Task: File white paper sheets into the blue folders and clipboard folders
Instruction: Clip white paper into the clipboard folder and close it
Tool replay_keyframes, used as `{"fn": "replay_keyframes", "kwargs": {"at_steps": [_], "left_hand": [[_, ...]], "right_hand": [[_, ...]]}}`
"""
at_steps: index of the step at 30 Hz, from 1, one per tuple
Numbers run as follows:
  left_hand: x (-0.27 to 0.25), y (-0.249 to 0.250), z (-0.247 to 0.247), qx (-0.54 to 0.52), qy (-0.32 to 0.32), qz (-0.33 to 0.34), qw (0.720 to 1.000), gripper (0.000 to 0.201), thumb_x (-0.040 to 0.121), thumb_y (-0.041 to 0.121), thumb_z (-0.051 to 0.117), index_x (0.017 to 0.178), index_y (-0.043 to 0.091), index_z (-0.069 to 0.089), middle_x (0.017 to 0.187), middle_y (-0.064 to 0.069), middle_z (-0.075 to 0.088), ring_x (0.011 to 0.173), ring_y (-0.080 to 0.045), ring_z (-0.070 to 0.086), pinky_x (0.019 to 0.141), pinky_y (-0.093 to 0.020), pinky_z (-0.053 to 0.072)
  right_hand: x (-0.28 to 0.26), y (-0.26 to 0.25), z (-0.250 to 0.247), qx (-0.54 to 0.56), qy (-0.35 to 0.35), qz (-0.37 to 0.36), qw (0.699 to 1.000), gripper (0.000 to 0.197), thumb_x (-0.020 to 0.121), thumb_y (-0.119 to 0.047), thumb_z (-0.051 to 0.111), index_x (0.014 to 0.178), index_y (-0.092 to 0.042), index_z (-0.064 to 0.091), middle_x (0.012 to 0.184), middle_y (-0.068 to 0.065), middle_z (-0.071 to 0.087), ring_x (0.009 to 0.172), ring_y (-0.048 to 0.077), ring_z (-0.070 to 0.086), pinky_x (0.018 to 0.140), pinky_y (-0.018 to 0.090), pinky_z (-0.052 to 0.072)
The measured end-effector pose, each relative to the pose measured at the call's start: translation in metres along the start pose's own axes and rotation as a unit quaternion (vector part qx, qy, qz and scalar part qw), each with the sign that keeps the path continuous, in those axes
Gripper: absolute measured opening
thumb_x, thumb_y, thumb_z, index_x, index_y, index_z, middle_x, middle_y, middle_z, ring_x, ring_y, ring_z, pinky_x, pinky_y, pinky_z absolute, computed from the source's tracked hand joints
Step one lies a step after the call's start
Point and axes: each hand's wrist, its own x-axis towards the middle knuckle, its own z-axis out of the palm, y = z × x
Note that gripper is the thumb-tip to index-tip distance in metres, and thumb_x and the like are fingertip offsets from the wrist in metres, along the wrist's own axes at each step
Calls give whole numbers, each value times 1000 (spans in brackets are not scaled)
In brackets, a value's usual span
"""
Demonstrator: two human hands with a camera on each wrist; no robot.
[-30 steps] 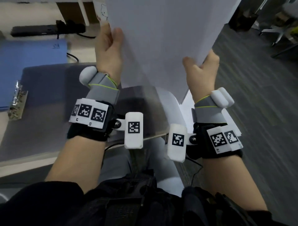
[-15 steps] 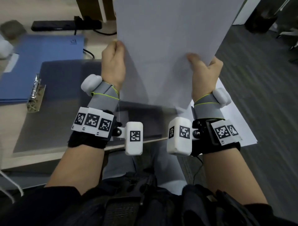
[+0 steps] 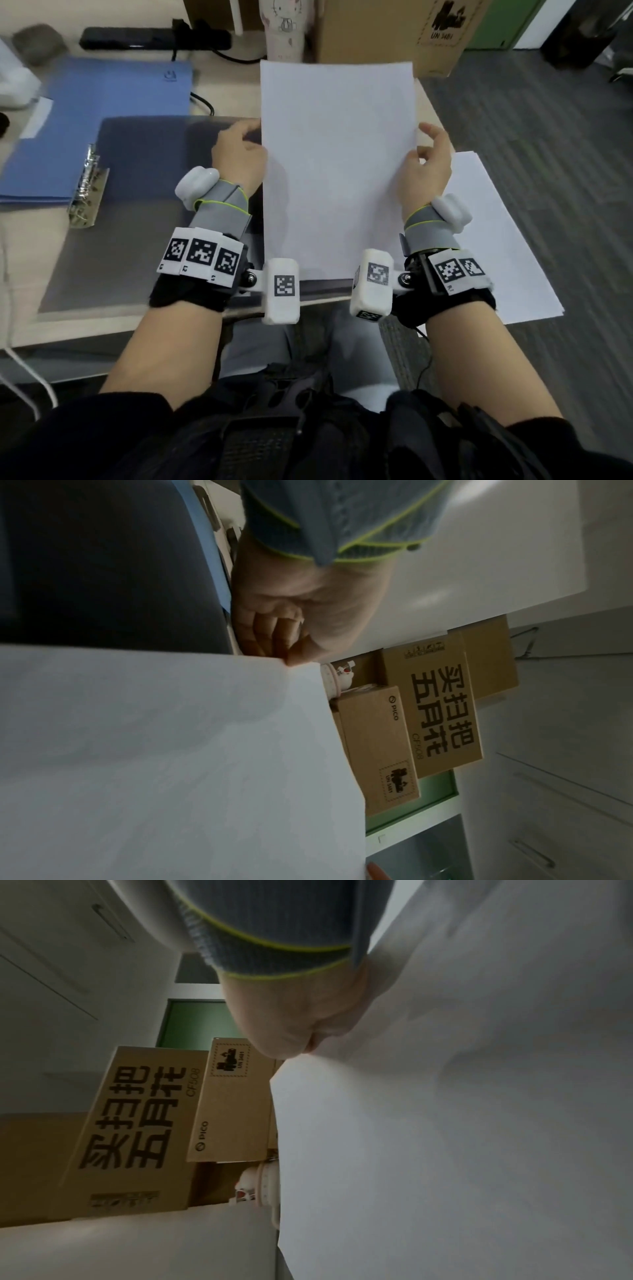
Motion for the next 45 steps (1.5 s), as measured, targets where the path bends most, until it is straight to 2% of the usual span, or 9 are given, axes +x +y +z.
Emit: {"fn": "replay_keyframes", "kwargs": {"at_steps": [4,8,14,20,28,36,41,43,45], "left_hand": [[-9,-5,2,41,-42,-59,996,58,69,5,46,122,24,59,128,-8,59,106,-34,62,88,-46,54],[-14,-12,4,61,-61,-71,994,56,76,-1,47,126,21,57,129,-7,58,105,-34,62,89,-45,54],[-15,-17,4,63,-77,-73,992,50,80,-4,44,121,19,60,102,3,57,85,-33,64,79,-42,58],[-13,-20,4,59,-78,-72,993,51,77,-4,44,118,21,62,101,2,62,79,-34,65,77,-43,59],[0,-18,8,76,-87,-63,991,48,81,-3,46,121,19,61,117,-6,66,76,-28,65,61,-23,57],[8,-18,9,91,-117,-75,986,47,81,-6,49,120,17,62,94,-8,65,69,-26,64,52,-15,54],[10,-18,10,124,-124,-57,983,44,82,-8,49,116,14,65,88,-7,64,51,-13,60,46,-12,52],[11,-18,10,144,-119,-54,981,40,81,-7,51,110,13,68,84,-7,65,39,-6,59,48,-13,53],[10,-16,9,177,-118,-44,976,31,81,-5,52,87,20,70,77,-6,66,41,-9,61,57,-19,56]], "right_hand": [[1,15,3,-71,-41,59,995,40,92,-5,38,125,-19,56,100,4,63,90,18,55,79,18,39],[-1,23,5,-111,-65,114,985,42,91,-5,38,124,-20,58,116,9,66,108,27,60,92,32,47],[1,28,4,-112,-69,127,983,42,90,-5,39,123,-21,60,116,8,67,99,26,60,85,27,46],[4,29,4,-123,-74,138,980,44,89,-4,39,123,-21,60,118,8,66,105,27,60,84,26,45],[16,23,11,-153,-90,139,974,41,91,-8,42,127,-19,58,125,7,62,112,28,58,90,29,45],[22,26,13,-194,-104,134,966,43,88,-11,47,130,-19,55,127,6,62,113,27,58,86,26,43],[23,29,15,-225,-115,120,960,46,86,-8,49,131,-17,55,128,6,60,116,28,56,89,27,44],[23,29,15,-245,-122,111,955,43,84,-5,51,127,-11,56,128,9,59,116,30,55,90,29,45],[22,28,16,-266,-125,101,950,40,83,-3,52,123,-5,57,128,12,59,116,32,55,92,32,47]]}}
